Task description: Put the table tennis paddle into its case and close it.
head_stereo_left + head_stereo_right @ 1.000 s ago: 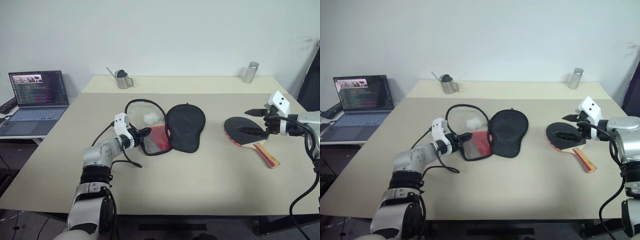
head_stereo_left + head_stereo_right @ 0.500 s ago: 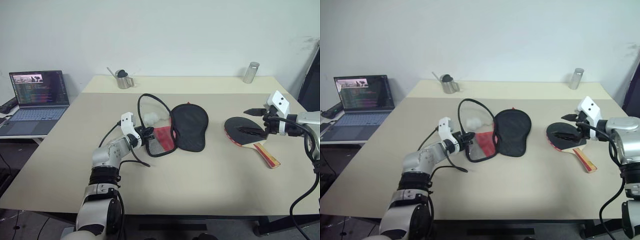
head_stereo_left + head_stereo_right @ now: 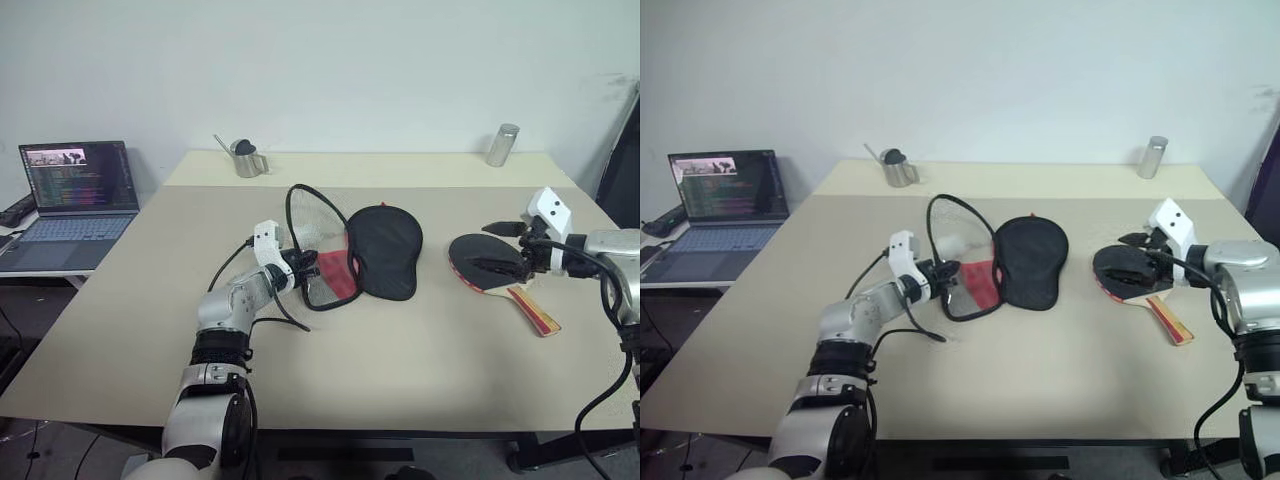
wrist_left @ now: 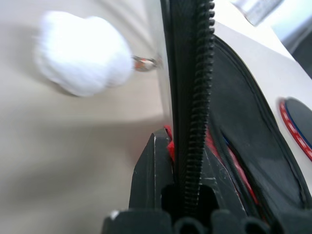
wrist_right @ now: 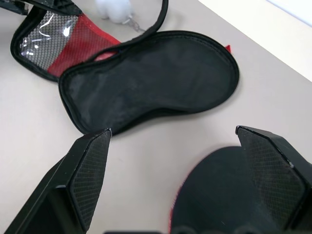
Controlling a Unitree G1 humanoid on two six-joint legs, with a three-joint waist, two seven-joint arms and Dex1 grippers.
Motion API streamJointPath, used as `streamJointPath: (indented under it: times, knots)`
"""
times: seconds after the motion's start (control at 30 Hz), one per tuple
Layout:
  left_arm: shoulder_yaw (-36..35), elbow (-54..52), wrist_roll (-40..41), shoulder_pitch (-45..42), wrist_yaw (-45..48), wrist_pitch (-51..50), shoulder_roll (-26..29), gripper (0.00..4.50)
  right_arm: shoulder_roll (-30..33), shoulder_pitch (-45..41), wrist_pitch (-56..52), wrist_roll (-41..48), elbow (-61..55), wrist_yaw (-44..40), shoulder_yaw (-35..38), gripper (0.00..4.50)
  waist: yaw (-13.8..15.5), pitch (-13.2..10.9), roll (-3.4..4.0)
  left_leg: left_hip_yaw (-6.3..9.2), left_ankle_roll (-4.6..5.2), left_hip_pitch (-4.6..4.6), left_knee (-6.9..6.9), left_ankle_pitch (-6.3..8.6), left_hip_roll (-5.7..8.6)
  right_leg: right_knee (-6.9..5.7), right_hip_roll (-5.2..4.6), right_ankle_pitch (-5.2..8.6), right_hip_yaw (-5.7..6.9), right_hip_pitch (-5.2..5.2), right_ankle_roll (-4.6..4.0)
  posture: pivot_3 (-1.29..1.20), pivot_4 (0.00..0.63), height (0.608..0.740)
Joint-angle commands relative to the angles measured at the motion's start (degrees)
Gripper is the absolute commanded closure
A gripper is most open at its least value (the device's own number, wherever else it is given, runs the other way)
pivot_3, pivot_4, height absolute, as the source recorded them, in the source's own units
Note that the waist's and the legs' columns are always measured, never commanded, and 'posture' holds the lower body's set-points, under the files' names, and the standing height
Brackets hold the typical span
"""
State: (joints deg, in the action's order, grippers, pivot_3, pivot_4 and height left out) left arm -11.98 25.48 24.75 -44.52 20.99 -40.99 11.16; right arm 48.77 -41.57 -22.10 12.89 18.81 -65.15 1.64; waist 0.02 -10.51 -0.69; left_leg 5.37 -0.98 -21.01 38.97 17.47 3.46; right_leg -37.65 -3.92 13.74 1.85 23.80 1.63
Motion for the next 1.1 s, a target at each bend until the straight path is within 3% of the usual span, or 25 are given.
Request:
streamJointPath:
  times: [0.03,0.13,0.3,0.43,0.6,0.73,0.9,1.1]
  knots:
    - [0.16,-3.42,0.27,0.68,-0.21,-1.15,0.59,4.22,0.68,-0.22,-0.29,1.08,-2.11,0.20,1.66,0.00,0.01,0.00,0.00,0.01,0.00,0.00,0.00,0.00,0.00,0.00,0.00,0.00,0.01,0.00,0.00,0.00,0.150,0.740]
    - [0.35,-4.45,0.38,1.46,0.02,-2.33,1.07,3.43,0.74,-0.28,-0.34,1.03,-1.92,0.20,1.63,0.00,0.00,0.00,0.00,0.00,0.00,0.01,0.00,0.00,0.00,-0.01,0.00,0.00,0.00,0.00,0.00,0.00,0.150,0.740]
    - [0.82,-6.70,0.04,2.20,0.66,-2.66,2.14,1.67,0.74,-0.46,-0.41,0.82,-1.54,0.51,1.62,0.00,-0.02,0.00,0.00,0.00,0.00,0.01,0.00,0.00,0.00,-0.01,0.00,0.00,0.00,0.00,0.00,0.00,0.150,0.740]
    - [5.12,-15.88,0.47,7.20,9.83,-3.73,9.63,0.28,1.84,0.11,-1.71,-1.11,-0.64,4.65,2.51,0.00,-0.37,0.00,0.00,-0.05,0.00,0.02,-0.03,0.00,-0.03,-0.03,0.02,0.00,-0.07,0.03,0.00,0.00,0.150,0.740]
    - [3.35,-27.63,6.08,17.23,27.05,-4.34,25.89,0.28,4.39,3.34,-9.35,-0.83,-0.39,10.59,6.16,0.00,-0.32,0.00,0.00,-0.46,0.00,0.00,-0.13,0.00,-0.07,-0.16,0.11,0.01,-0.58,0.35,-0.02,0.00,0.150,0.740]
    - [2.60,-31.68,7.44,22.03,37.16,0.05,34.20,0.28,6.15,8.90,-15.63,0.88,-4.60,11.67,8.62,0.00,0.06,0.00,0.01,-0.52,0.03,0.03,-0.13,0.02,-0.06,-0.14,0.12,0.01,-0.66,0.30,-0.03,0.00,0.150,0.740]
    - [6.46,-30.95,5.29,17.59,39.09,4.02,33.68,0.28,5.18,12.05,-22.94,2.44,-7.71,14.60,9.54,0.00,0.12,0.00,0.00,-0.62,0.11,0.08,-0.09,0.02,-0.05,-0.16,0.12,-0.02,-0.74,0.24,0.02,0.00,0.150,0.740]
    - [9.58,-29.30,4.78,13.23,38.21,5.31,28.96,0.28,-1.20,9.92,-29.73,-0.88,-3.40,27.08,7.55,0.00,-0.51,0.05,-0.09,-0.83,0.13,0.17,-0.08,0.00,-0.09,-0.28,0.20,-0.04,-0.97,0.26,0.06,0.00,0.150,0.740]
